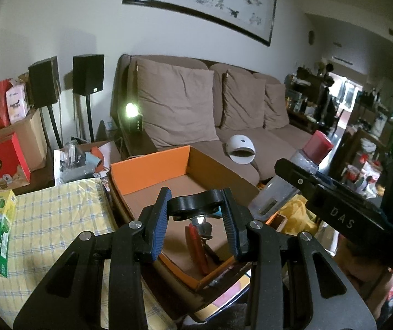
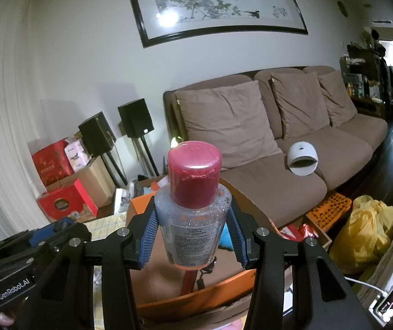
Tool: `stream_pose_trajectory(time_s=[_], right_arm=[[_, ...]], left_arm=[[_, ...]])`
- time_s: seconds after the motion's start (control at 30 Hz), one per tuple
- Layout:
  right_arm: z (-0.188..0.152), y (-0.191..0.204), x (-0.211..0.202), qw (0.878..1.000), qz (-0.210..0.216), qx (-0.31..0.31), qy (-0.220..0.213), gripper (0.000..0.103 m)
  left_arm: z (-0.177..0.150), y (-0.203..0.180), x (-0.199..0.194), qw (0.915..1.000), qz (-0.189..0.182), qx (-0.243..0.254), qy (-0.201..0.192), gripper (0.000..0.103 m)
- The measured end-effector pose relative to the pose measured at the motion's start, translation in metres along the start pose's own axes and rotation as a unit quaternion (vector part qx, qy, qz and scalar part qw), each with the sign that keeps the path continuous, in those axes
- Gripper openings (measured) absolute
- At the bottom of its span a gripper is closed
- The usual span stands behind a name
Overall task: Organize objects
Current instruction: 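Move the held bottle with the right gripper over the box interior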
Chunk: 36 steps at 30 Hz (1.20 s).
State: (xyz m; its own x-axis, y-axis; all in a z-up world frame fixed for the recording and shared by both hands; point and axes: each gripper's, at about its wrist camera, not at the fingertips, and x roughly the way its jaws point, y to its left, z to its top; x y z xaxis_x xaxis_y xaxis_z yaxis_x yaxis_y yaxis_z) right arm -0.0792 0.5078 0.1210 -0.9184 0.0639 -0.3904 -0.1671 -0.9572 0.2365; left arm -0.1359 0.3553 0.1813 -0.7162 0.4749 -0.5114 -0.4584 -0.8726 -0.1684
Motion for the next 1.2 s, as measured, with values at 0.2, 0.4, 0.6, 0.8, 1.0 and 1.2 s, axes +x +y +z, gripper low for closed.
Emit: stream_pose_trajectory(time_s=[0.2,0.4,0.6,0.8,1.0,1.2], right_arm=[[0.0,0.001,0.002,1.0,0.001,-0.002,0.002,0.048],[0.0,-0.001,0.001,1.0,0.001,-0.002,0.002,0.048],[-0.001,-0.002,0.002,1.0,0.001,-0.003,0.003,0.048],[-0.002,-0.004,0.004,1.0,0.001,-0.005,0.007,0.048],[-0.003,-0.005,0.003,1.0,0.002,-0.007,0.008,0.048],[-0.003,-0.006,0.003,1.0,0.0,-0.005,0.009,0.048]], left_arm=[[-0.003,0.0,0.005,0.9998,-0.015,-0.009,0.013,0.034],[-0.004,0.006,0.012,0.9982,-0.041,-0.03,0.031,0.034],[-0.007,-0.006,0.005,0.9999,0.011,0.011,0.0,0.034],[-0.012,-0.018,-0.003,0.9983,0.029,0.043,-0.025,0.034],[-0.013,-0.022,-0.003,0.9979,0.025,0.052,-0.028,0.034],[-0.015,-0.024,0.002,0.9983,0.018,0.052,-0.016,0.034]])
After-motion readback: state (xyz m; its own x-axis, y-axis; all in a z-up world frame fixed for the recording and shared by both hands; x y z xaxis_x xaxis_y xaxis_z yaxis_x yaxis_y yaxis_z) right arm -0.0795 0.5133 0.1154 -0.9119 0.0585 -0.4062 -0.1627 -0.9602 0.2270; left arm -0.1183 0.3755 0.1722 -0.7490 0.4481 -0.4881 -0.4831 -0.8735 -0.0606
